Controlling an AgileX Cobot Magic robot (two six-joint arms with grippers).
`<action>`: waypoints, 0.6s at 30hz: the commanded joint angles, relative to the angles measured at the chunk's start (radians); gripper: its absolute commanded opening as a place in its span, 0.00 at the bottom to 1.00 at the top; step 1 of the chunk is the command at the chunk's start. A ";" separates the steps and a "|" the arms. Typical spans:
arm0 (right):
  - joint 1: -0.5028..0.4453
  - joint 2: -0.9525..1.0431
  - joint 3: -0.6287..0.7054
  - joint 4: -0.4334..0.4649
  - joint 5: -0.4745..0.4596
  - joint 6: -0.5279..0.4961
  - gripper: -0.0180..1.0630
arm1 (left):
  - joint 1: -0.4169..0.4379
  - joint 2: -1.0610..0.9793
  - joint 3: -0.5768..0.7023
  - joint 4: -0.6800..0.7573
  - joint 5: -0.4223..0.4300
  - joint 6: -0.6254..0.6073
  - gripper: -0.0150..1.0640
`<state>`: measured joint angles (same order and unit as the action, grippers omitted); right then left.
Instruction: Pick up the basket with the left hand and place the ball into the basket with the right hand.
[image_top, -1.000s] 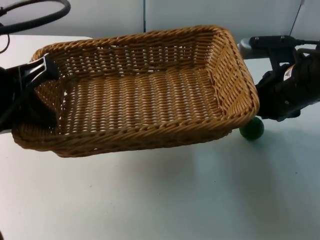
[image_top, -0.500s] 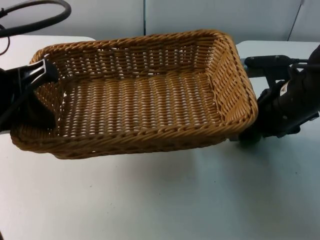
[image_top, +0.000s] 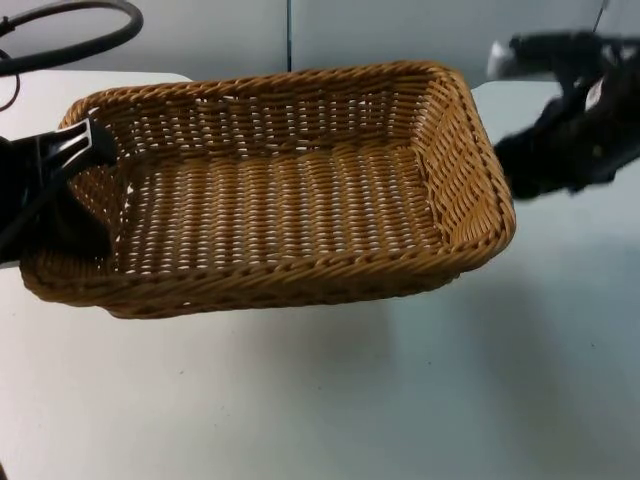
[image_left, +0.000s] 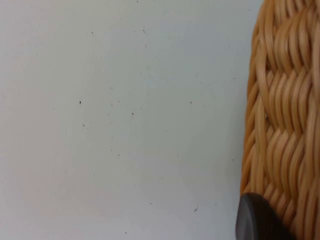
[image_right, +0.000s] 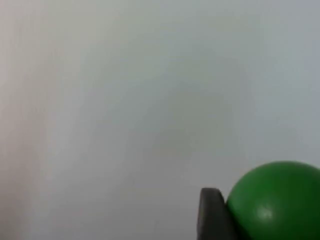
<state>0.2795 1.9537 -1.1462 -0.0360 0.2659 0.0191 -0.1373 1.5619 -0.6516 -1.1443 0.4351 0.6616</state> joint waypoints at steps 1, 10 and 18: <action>-0.034 -0.068 -0.108 -0.016 0.079 -0.007 0.01 | 0.001 -0.014 -0.001 -0.008 0.016 -0.007 0.01; 0.041 -0.147 -0.449 0.437 0.580 -0.526 0.01 | 0.001 -0.014 -0.001 0.010 0.008 -0.007 0.01; 0.187 -0.125 -0.447 0.660 0.714 -0.619 0.01 | 0.001 -0.014 -0.001 -0.033 -0.020 -0.009 0.01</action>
<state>0.4295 1.8191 -1.5894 0.6046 0.9473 -0.5837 -0.1373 1.5619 -0.6516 -1.1260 0.4162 0.6616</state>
